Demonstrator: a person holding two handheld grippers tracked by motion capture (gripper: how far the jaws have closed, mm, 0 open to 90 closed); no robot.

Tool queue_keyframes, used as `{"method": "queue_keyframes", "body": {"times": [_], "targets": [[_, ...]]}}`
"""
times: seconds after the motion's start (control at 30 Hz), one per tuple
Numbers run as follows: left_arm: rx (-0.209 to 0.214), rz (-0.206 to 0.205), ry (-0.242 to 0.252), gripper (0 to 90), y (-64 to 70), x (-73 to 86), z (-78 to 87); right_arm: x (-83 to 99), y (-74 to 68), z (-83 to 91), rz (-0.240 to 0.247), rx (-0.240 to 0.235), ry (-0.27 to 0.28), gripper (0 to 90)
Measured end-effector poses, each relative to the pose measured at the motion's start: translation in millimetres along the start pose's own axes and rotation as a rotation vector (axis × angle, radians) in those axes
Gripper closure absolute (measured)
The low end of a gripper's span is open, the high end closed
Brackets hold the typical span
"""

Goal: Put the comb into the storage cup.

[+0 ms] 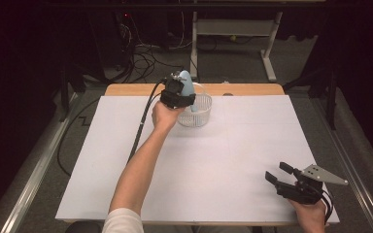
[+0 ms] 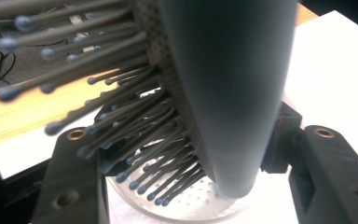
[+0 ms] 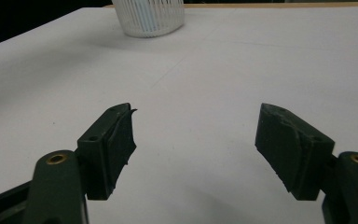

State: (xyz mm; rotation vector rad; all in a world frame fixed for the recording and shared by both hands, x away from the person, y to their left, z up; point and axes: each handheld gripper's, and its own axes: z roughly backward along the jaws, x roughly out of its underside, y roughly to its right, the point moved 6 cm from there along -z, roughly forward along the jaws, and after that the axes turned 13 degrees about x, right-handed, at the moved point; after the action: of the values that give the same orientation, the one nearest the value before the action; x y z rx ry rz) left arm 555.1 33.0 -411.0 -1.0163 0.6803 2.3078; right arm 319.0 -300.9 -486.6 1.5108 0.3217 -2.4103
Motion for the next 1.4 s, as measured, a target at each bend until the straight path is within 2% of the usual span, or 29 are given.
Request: {"method": "queue_keyframes", "body": {"times": [0.2, 0.3, 0.5, 0.87, 1.07, 1.23, 1.4], "targets": [[-0.002, 0.004, 0.005, 38.9, -4.4, 3.1, 1.8, 0.1, -0.2, -0.1, 0.0, 0.0, -0.001, 28.4], [0.003, 0.025, 0.016, 38.5, -8.1, 6.1, 2.6, 0.3, -0.3, -0.5, 0.002, 0.0, -0.002, 28.4], [0.005, 0.053, -0.008, 35.1, -15.6, 11.8, 3.8, 0.4, -0.4, -1.0, 0.005, 0.001, -0.003, 28.5], [0.017, 0.078, -0.03, 34.2, -17.6, 15.5, 3.2, 0.5, -0.5, -0.9, 0.003, -0.001, -0.003, 28.5], [0.016, 0.075, -0.02, 32.9, -19.4, 18.9, 4.8, 0.5, -0.7, -1.1, 0.005, -0.002, -0.003, 28.5], [0.015, 0.099, -0.048, 31.1, -26.2, 29.2, 3.3, 0.6, -1.1, -1.1, 0.006, -0.002, -0.003, 28.4], [0.023, 0.083, -0.049, 30.9, -25.9, 30.3, 4.4, 1.0, -1.4, -1.7, 0.003, -0.003, -0.009, 28.5]]}}
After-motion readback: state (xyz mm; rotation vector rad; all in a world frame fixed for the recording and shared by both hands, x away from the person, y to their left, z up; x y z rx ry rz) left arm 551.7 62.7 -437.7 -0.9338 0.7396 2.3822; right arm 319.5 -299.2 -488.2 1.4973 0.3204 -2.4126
